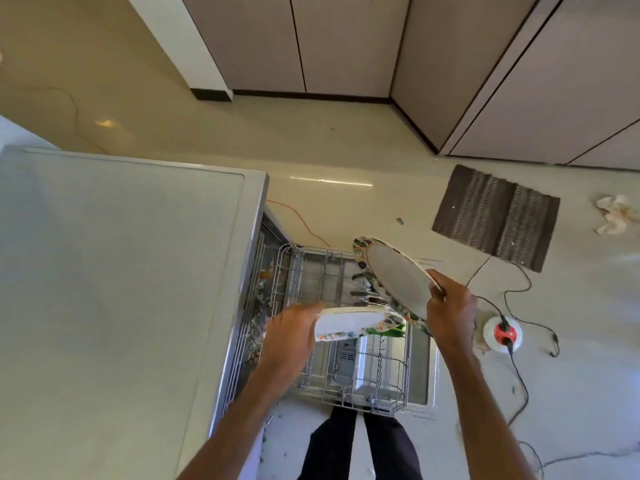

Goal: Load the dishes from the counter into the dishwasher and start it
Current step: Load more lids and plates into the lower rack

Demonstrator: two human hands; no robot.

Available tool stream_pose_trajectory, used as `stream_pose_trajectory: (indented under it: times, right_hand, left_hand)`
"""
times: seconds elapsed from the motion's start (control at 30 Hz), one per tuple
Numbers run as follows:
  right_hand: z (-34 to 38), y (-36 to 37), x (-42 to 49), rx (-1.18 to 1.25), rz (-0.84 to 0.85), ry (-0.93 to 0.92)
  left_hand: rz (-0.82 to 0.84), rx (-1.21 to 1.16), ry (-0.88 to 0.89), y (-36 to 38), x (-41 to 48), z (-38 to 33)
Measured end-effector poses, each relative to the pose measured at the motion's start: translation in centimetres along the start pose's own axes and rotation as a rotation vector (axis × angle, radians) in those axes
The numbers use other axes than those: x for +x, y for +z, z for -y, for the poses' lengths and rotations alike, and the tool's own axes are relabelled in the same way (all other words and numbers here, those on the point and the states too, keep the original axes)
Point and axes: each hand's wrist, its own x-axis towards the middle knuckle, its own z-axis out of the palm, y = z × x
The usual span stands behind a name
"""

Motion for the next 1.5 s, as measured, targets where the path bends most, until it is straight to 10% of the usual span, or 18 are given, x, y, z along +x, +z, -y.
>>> stream_pose_trajectory:
  times: [1.07, 1.5]
  right_hand:
    - [-4.3, 24.0, 0.4, -0.375, 0.762, -0.574]
    - [-2.2, 24.0, 1.6, -0.282, 0.576, -0.499]
  left_hand:
    - [-0.013, -0.109, -0.292, 15.8, -7.5, 10.1]
    - [-0.066, -0.096, -0.285, 15.3, -5.9, 11.5]
